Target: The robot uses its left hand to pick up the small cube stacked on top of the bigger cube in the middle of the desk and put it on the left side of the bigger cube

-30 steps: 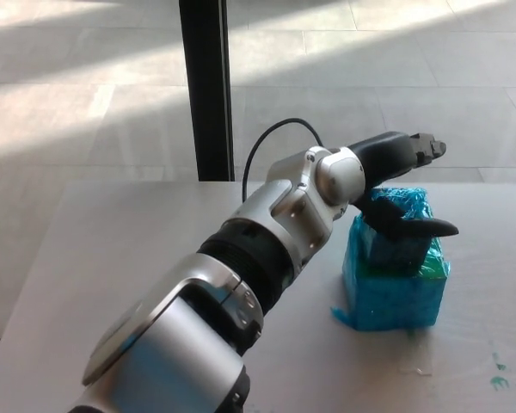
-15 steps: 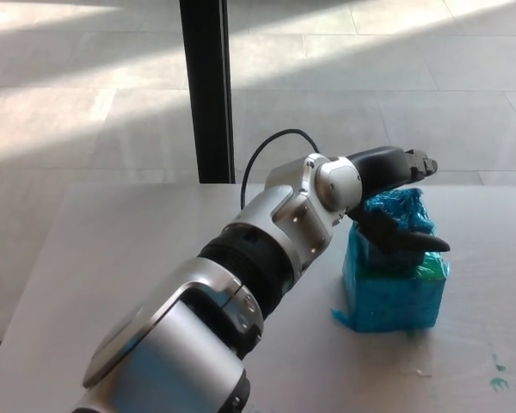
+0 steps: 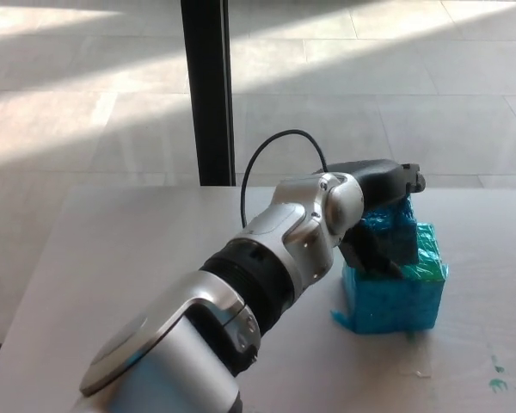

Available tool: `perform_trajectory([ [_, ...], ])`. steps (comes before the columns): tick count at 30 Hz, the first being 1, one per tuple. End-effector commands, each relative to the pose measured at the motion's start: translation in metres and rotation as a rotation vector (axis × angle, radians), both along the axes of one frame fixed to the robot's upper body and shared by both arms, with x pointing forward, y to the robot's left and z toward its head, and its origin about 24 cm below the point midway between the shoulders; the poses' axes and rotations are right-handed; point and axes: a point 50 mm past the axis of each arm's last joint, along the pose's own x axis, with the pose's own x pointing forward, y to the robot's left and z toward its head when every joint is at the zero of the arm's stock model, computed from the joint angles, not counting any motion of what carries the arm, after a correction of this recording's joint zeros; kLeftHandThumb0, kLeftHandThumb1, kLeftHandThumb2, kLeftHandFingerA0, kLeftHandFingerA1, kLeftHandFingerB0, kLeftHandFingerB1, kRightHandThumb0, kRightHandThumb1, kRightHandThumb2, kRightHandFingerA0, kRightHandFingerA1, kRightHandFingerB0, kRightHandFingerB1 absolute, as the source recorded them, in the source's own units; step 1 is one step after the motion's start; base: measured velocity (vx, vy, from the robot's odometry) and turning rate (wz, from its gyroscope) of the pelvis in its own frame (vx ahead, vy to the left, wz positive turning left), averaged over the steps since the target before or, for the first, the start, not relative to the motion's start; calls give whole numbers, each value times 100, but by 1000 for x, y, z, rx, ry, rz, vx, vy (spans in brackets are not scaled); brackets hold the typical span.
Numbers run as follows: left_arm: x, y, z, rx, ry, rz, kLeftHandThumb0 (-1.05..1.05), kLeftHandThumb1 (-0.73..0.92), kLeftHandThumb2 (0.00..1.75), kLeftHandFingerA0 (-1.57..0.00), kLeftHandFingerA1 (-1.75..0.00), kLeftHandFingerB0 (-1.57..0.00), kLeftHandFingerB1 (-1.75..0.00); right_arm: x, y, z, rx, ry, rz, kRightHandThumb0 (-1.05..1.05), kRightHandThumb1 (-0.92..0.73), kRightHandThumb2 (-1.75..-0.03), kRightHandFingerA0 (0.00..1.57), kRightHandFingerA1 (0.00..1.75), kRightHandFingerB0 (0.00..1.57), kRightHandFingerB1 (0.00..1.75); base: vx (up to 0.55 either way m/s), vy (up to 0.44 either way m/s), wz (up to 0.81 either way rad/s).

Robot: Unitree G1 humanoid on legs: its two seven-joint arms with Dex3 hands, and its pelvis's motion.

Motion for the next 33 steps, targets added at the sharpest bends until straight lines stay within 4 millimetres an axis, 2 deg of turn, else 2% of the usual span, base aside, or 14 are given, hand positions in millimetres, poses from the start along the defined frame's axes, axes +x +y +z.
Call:
perform_trajectory([
  [1, -6, 8, -38, 130, -16, 8, -43, 37, 76, -65, -83, -39, -56, -1, -7, 6, -46, 10, -4, -43, -70, -61, 48, 68, 43, 40, 0, 0, 0],
  [2, -6, 8, -38, 130, -17, 9, -43, 37, 76, -65, -83, -39, -56, -1, -7, 6, -46, 10, -2, -43, -70, -61, 48, 68, 43, 40, 0, 0, 0],
  [3, -6, 8, -40, 145, -25, 12, -38, 50, 55, -65, -88, -45, -47, -1, -7, 6, -49, 13, 0, -43, -70, -61, 49, 68, 43, 40, 0, 0, 0],
  [10, -11, 7, -51, 102, -122, 7, -37, 72, 60, -67, -103, -57, -66, 3, -5, 6, -49, -14, -10, -40, -70, -62, 56, 71, 46, 40, 0, 0, 0],
  [16, -12, 7, -53, 12, -149, 27, -28, 72, 69, -64, -124, -63, -71, 4, -4, 5, -58, -32, -10, -37, -69, -60, 61, 77, 49, 42, 0, 0, 0],
  [17, -13, 7, -53, -19, -154, 28, -28, 72, 70, -68, -115, -69, -68, 4, -4, 5, -49, -38, -12, -36, -70, -61, 60, 77, 50, 43, 0, 0, 0],
  [18, -13, 7, -53, -50, -147, 50, -34, 58, 62, -70, -137, -87, -68, 4, -3, 5, -46, -51, -8, -37, -69, -60, 61, 81, 53, 45, 0, 0, 0],
  [19, -12, 7, -53, -53, -147, 53, -34, 58, 62, -70, -137, -87, -68, 4, -3, 5, -46, -54, -8, -37, -69, -60, 61, 81, 53, 45, 0, 0, 0],
  [20, -12, 8, -52, -69, -156, 59, -24, 59, 71, -80, -147, -86, -86, 5, -2, 5, -43, -58, -9, -34, -70, -62, 59, 78, 54, 44, 0, 0, 0],
  [22, -13, 8, -53, -93, -168, 68, -24, 59, 71, -80, -147, -86, -86, 5, -2, 5, -39, -62, -11, -34, -70, -62, 59, 78, 54, 44, 0, 0, 0],
  [25, -14, 11, -57, -168, -163, 105, -17, 67, 96, -80, -174, -70, -149, 5, -2, 5, -28, -81, -17, -31, -69, -66, 60, 78, 57, 46, 0, 0, 0],
  [26, -14, 11, -58, -190, -173, 107, -19, 71, 92, -81, -174, -71, -150, 5, -2, 5, -29, -80, -17, -31, -70, -66, 60, 78, 58, 46, 0, 0, 0],
  [28, -13, 15, -60, -185, -165, 123, -22, 72, 82, -78, -164, -69, -120, 6, -2, 7, -39, -84, -1, -32, -73, -66, 59, 79, 58, 48, 0, 0, 0],
  [33, -12, 17, -62, -214, -124, 164, -21, 68, 89, -78, -166, -66, -128, 3, -2, 6, -44, -74, 5, -36, -72, -63, 61, 81, 59, 48, 0, 0, 0],
])
